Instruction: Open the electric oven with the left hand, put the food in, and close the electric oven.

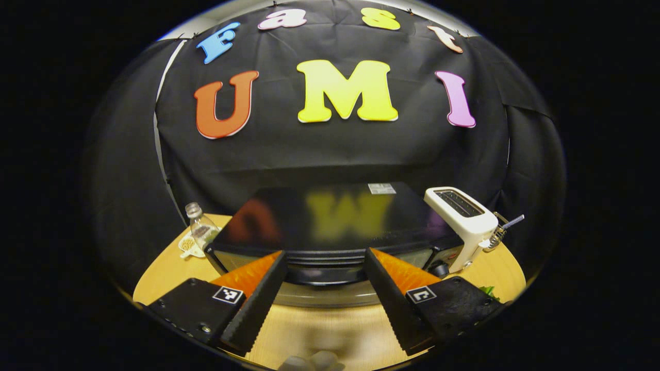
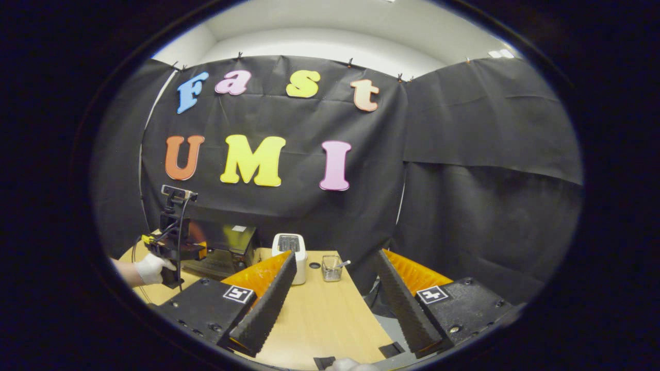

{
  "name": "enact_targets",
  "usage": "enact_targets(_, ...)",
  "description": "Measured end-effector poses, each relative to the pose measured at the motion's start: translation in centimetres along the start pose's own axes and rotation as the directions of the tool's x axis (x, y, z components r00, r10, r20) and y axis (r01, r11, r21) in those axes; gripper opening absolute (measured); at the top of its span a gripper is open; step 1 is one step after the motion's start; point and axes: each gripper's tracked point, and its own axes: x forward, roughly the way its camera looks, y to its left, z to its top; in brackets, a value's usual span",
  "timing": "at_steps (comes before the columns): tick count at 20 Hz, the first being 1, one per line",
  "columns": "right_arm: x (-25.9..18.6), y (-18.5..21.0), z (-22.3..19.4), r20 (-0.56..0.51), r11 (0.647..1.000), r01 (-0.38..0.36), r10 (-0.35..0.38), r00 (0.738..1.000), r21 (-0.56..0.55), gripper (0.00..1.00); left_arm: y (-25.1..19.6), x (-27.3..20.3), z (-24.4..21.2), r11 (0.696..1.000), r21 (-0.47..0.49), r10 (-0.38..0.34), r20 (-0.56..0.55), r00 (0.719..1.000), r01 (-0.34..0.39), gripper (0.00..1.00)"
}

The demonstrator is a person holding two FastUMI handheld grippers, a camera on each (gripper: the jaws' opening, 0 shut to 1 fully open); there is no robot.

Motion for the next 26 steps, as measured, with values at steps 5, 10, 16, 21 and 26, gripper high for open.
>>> enact_targets(5,0.6,0.8,-0.5,-0.012,1.000,-0.021,0.021,1.000,-0.013,1.00,-0.5,-0.7,-0.7,1.000,0.010,-0.015,-0.003,1.000,0.015,0.99)
enact_targets(10,1.0,1.5,-0.4,-0.013,0.999,-0.045,0.045,0.999,-0.011,1.00,0.1,0.4,-0.1,1.000,0.008,-0.007,-0.015,1.000,0.007,0.99)
enact_targets(16,0.7,1.7,-1.2,-0.027,0.998,-0.058,0.058,0.998,-0.011,1.00,0.2,-0.1,-0.7,1.000,0.009,0.001,-0.070,0.998,0.000,0.99)
enact_targets(21,0.1,1.8,-1.9,-0.041,0.998,-0.065,0.064,0.997,-0.014,1.00,0.1,-1.9,-2.0,1.000,0.013,-0.002,-0.077,0.997,0.003,0.99)
enact_targets(26,0.0,2.1,-2.1,-0.039,0.996,-0.087,0.087,0.995,-0.004,1.00,0.0,-4.6,-4.4,1.000,0.007,-0.007,-0.091,0.996,0.007,0.98)
